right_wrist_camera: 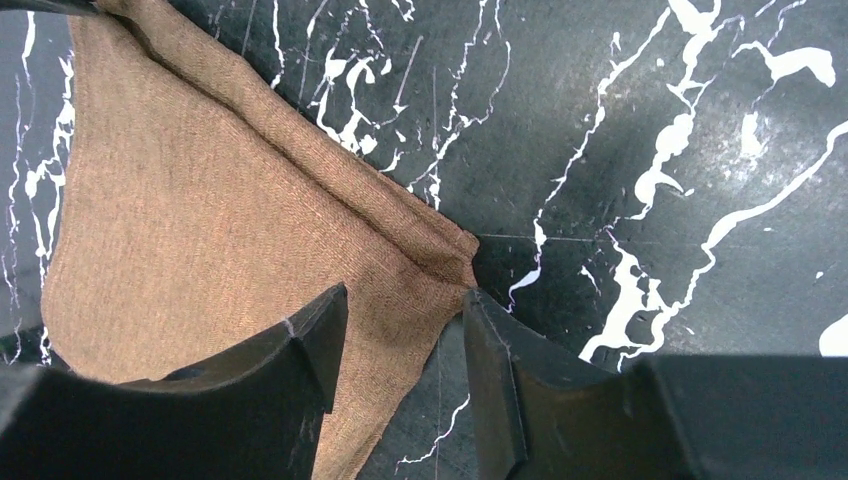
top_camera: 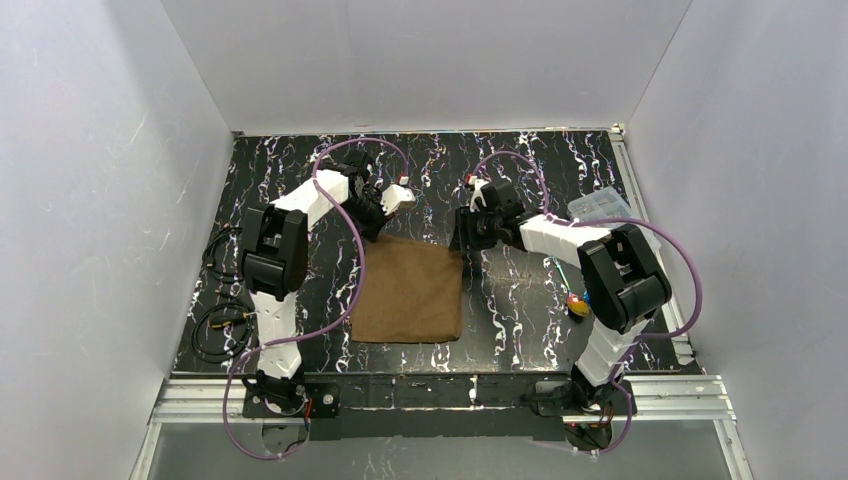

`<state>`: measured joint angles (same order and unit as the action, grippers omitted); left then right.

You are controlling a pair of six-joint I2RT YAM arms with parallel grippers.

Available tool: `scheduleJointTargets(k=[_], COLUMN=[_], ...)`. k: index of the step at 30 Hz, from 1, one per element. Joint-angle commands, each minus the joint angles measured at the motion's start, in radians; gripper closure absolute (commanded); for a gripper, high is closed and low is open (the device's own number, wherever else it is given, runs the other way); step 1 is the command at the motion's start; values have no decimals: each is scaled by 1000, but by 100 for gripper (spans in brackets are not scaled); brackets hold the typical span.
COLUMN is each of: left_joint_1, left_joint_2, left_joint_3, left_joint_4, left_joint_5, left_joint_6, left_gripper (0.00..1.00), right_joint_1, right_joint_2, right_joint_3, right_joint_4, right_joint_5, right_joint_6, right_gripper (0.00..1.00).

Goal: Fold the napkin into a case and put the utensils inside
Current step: Turn over the upper triangle folded napkin at the center of the board.

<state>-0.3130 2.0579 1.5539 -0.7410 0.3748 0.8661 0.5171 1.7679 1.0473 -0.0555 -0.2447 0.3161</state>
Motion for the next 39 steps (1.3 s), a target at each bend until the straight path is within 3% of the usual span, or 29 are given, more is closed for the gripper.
scheduleJointTargets(k=[1,3,4,5,8,16,23,31,35,39], left_joint_1=[3,5,4,4,5,14,14,14,14,15], left_joint_2=[-46,-60,-71,-79,-87,-34,10,24,20,-16], left_joint_3=[20,14,8,3,11,57,69,35,38,47], left_joint_4=[-26,-28,-33,-42,-111,-216,-161,-143,-124,-105], left_joint_5=[26,25,24,24,26,51,39,19,39,71], left_joint_6=[-11,-10,-10,-3,30,73,34,48,24,-26], left_gripper=[100,100,93,80,66,63,71,74,100,100], right_joint_1=[6,12,13,14,14,16,15,14,15,14], right_joint_2=[-32,-26,-24,-22,-20,-27,-35,-37,-34,-30], right_joint_3=[-30,-34,-38,-43,-55,-56,-56,-65,-64,-48], right_joint_4=[32,36,41,47,47,64,63,61,81,84], right_joint_5=[10,8,7,7,10,33,31,18,9,3], right_joint_6=[17,21,20,23,29,21,21,27,36,37], right_gripper=[45,46,47,49,55,60,63,61,69,83])
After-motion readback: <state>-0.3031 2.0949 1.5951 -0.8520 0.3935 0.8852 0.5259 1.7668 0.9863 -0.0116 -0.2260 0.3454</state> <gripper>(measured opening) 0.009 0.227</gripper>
